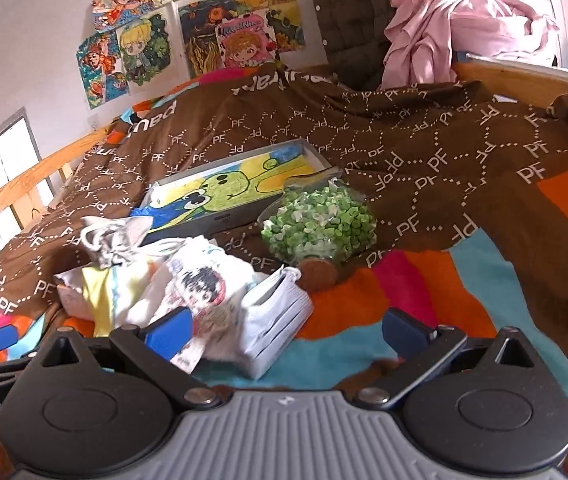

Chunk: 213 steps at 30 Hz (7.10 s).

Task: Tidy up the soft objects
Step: 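Grasp the silver cartoon-printed packet with the left tool while the right tool grasps the grey face mask, then carry the packet with the left tool into the painted tray while the right tool drops the mask there, then lift both open tools out of the tray back toward the pile, then grasp the yellow knit sock with the left tool while the right tool grasps the white cloth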

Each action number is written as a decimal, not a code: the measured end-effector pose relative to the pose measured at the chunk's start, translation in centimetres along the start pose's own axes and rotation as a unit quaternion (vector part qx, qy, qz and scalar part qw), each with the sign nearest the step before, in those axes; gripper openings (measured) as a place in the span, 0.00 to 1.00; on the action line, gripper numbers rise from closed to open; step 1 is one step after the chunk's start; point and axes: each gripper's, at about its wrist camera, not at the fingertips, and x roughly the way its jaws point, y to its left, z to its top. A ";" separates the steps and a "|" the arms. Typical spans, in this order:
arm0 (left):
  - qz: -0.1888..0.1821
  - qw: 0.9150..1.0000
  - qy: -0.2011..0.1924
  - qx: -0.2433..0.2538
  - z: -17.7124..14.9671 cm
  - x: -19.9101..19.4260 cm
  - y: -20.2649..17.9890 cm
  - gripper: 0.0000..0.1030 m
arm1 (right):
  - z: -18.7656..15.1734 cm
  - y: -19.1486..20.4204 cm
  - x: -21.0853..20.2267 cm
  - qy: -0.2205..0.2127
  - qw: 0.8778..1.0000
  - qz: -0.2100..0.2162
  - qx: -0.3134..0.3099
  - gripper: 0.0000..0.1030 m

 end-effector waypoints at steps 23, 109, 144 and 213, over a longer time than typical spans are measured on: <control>-0.230 0.958 0.068 0.154 1.1 10.7 -4.7 0.99 | 2.9 -5.1 10.0 0.141 0.980 0.124 0.068 0.95; -0.032 0.983 0.172 -0.055 16.1 35.6 -0.6 0.52 | 13.2 -0.2 27.9 -0.024 0.988 0.147 0.043 0.03; -0.019 0.996 0.004 -0.091 17.1 24.6 1.1 0.99 | 17.3 -0.2 13.6 -0.142 0.980 0.128 -0.051 1.00; 0.017 0.992 -0.002 -0.121 0.3 8.6 2.6 0.99 | 0.9 4.2 6.7 0.027 0.960 0.086 -0.266 1.00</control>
